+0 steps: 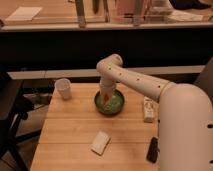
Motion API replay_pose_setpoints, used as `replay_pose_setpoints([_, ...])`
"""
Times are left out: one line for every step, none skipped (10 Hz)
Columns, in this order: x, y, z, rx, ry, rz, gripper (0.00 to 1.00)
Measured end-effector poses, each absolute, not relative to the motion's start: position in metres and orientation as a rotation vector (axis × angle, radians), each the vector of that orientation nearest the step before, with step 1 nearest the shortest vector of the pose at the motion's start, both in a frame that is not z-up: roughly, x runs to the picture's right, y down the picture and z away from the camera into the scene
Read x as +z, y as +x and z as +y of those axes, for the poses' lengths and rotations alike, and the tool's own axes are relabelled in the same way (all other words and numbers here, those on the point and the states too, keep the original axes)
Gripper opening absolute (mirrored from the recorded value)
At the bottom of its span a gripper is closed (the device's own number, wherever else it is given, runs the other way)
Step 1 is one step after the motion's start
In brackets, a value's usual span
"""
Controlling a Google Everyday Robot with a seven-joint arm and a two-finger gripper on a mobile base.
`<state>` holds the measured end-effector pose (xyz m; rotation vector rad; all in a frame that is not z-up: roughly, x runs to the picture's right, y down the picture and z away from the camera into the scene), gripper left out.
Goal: Place the pepper in the ceramic bowl
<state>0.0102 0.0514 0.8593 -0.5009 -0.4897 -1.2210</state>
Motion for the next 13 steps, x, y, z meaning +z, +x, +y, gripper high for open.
replay_pose_setpoints([0.8596,0.0105,0.0514,-1.220,-0.501,-0.490,0.07])
replay_pose_setpoints([0.8598,0.0108,0.0514,-1.219,-0.501,-0.490,0.07])
replay_pose_setpoints([0.8601,0.0111,0.0515,-1.218,-0.502,-0.491,0.07])
replay_pose_setpoints([0.8601,0.0112,0.0514,-1.217,-0.502,-0.491,0.07])
replay_pose_setpoints([0.8606,0.0116,0.0515,-1.215,-0.502,-0.492,0.09])
replay_pose_setpoints([0.8607,0.0117,0.0514,-1.214,-0.502,-0.492,0.12])
replay_pose_setpoints([0.8612,0.0120,0.0520,-1.213,-0.503,-0.493,0.12])
replay_pose_setpoints([0.8612,0.0124,0.0515,-1.212,-0.503,-0.492,0.12])
replay_pose_setpoints([0.8615,0.0128,0.0517,-1.211,-0.503,-0.493,0.12])
replay_pose_setpoints([0.8618,0.0130,0.0519,-1.210,-0.504,-0.493,0.12])
replay_pose_setpoints([0.8620,0.0132,0.0518,-1.208,-0.503,-0.494,0.12])
replay_pose_setpoints([0.8625,0.0133,0.0522,-1.207,-0.504,-0.495,0.12])
replay_pose_setpoints([0.8625,0.0135,0.0520,-1.206,-0.503,-0.495,0.12])
